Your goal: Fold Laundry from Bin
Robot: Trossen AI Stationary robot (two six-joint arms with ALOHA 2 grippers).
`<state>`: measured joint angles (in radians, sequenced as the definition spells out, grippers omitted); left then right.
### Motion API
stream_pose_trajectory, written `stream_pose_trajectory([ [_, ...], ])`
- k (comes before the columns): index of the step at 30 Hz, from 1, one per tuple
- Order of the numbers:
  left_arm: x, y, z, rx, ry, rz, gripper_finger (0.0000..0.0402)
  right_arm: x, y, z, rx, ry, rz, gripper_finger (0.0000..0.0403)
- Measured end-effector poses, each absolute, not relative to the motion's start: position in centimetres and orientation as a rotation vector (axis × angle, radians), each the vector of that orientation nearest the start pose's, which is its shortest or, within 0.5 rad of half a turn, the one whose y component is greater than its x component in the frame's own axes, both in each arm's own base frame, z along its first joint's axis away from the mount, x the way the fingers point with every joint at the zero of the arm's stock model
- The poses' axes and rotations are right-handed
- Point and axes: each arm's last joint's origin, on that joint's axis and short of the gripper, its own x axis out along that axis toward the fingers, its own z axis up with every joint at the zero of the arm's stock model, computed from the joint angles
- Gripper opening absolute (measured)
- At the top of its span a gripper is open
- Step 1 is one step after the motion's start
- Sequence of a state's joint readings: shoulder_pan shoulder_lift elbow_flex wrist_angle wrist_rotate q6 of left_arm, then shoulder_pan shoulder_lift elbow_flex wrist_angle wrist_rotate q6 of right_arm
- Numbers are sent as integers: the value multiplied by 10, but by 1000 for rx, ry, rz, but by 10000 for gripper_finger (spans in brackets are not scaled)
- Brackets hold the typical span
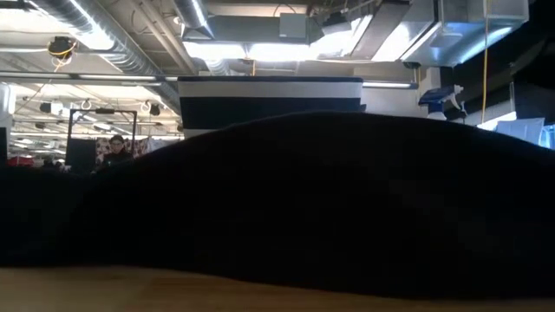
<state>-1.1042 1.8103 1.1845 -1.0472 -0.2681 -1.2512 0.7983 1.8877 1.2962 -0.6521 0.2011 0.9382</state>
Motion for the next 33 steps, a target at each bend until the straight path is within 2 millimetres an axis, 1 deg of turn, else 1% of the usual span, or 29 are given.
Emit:
stream_pose_trajectory([
  [2, 143, -270, 167, 42, 1351, 258, 0, 262, 268, 182, 260, 1233, 23, 139],
  [4, 142, -268, 164, 38, 1350, 268, 0, 258, 277, 187, 291, 1223, 50, 147],
  [7, 142, -268, 162, 33, 1349, 267, 0, 243, 290, 188, 301, 1223, 54, 148],
  [10, 142, -268, 161, 31, 1348, 263, 0, 226, 302, 183, 273, 1232, 49, 142],
  [13, 142, -268, 161, 32, 1348, 263, 0, 212, 312, 174, 203, 1230, 40, 135],
  [16, 142, -268, 161, 31, 1347, 263, 0, 202, 314, 163, 114, 1247, -9, 129],
  [19, 143, -268, 161, 27, 1346, 260, 0, 203, 312, 156, 89, 1238, -62, 125],
  [24, 143, -270, 161, 11, 1346, 248, 0, 203, 311, 141, 42, 1270, -103, 122],
  [29, 141, -275, 161, -23, 1360, 206, 0, 203, 312, 133, 8, 1275, -126, 121],
  [31, 139, -278, 160, -37, 1357, 185, 0, 203, 312, 131, 2, 1277, -130, 113],
  [33, 138, -283, 160, -60, 1349, 155, 0, 203, 311, 131, 1, 1277, -131, 96],
])
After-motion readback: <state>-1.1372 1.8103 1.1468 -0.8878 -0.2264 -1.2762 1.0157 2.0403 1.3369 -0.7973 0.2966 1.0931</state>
